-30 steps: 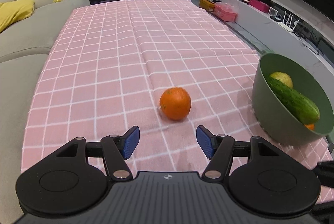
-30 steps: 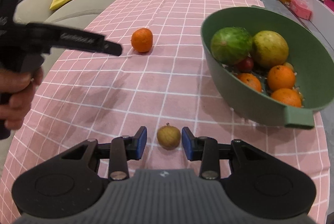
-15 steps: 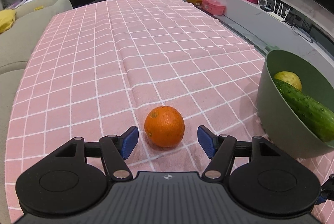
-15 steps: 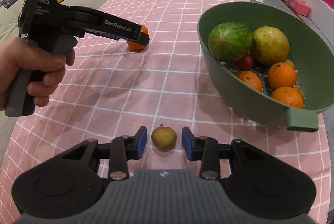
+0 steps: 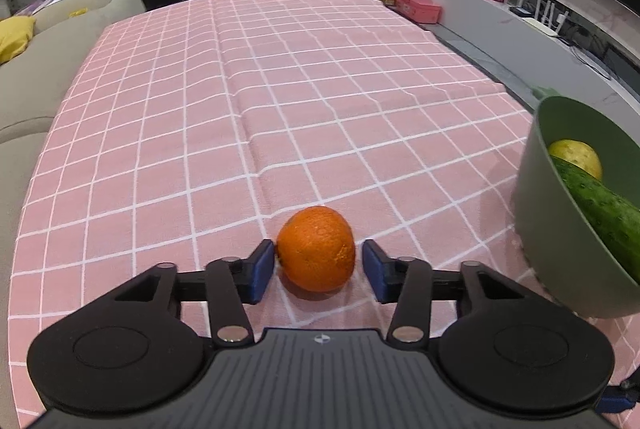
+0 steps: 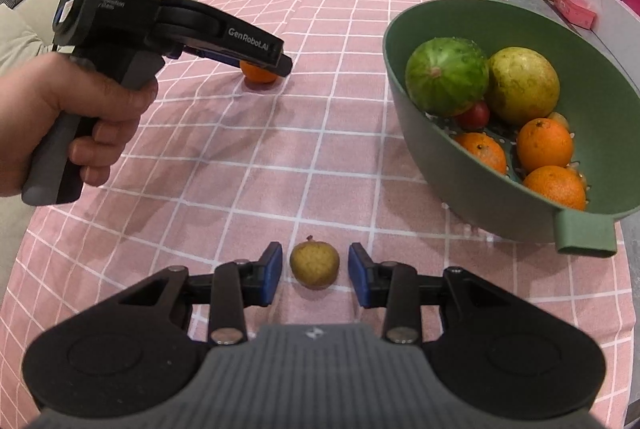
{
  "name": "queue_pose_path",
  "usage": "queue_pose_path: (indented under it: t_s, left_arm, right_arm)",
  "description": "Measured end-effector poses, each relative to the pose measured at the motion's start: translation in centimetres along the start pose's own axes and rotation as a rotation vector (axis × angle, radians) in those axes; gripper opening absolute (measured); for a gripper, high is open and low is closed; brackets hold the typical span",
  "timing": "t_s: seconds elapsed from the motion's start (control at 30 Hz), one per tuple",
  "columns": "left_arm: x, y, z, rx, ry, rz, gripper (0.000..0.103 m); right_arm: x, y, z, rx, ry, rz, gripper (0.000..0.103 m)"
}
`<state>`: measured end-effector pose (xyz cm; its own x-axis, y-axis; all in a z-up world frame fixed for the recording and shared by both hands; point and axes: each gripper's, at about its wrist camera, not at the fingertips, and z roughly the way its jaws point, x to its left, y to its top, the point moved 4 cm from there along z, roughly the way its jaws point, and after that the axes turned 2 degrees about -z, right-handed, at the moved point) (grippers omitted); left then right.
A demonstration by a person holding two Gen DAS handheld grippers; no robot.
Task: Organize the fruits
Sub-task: 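Grasp the last orange with the left tool while the right tool grasps the last kiwi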
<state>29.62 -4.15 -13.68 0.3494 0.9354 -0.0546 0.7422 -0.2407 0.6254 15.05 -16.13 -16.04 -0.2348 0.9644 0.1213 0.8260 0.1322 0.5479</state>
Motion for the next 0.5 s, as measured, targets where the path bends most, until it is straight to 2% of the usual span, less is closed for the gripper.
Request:
queue_pose_path:
  t_s: [0.2,0.5]
  left_arm:
    - [0.4,0.0,-0.1,-0.002,-0.015,-0.031,0.048]
    - [-0.3,-0.2,-1.2,-0.001,-0.059,-0.032,0.047]
  right_arm:
    - [-0.1,0.0,0.2,0.005,-0.002,-0.011,0.024]
    - [0.0,0.2,0.1,0.007,0.003,-0.012,0.024]
